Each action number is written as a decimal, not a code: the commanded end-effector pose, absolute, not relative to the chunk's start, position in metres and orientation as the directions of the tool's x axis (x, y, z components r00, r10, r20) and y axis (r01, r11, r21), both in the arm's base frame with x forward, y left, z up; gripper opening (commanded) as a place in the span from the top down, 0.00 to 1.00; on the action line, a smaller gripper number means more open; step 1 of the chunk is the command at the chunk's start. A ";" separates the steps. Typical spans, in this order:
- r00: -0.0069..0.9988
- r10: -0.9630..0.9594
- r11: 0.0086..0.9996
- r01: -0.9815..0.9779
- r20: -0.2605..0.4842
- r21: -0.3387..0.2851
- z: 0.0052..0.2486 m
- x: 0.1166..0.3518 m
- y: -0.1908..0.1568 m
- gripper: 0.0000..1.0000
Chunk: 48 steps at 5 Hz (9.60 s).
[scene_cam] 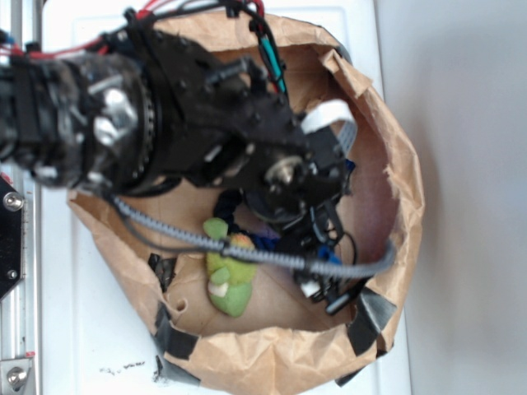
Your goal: Grab the blue rope.
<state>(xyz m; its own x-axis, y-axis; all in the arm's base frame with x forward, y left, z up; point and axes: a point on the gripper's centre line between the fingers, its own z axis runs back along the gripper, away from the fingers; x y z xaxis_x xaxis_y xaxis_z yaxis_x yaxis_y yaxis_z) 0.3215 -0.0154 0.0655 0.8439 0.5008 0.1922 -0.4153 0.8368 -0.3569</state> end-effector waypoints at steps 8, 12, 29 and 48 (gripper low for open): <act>0.901 0.418 0.879 -0.371 0.112 -0.299 0.075 0.190 -0.048 0.00; 0.820 0.558 0.812 -0.509 0.124 -0.286 0.070 0.214 -0.065 0.00; 0.919 0.304 0.896 -0.187 0.249 -0.404 0.109 0.301 0.009 0.00; 0.885 0.345 0.834 -0.135 0.314 -0.535 0.176 0.282 -0.012 1.00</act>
<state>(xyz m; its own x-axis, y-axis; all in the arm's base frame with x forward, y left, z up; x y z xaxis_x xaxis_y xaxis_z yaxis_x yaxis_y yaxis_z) 0.2792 -0.0276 0.1504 0.9164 0.3205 0.2397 -0.1514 0.8321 -0.5336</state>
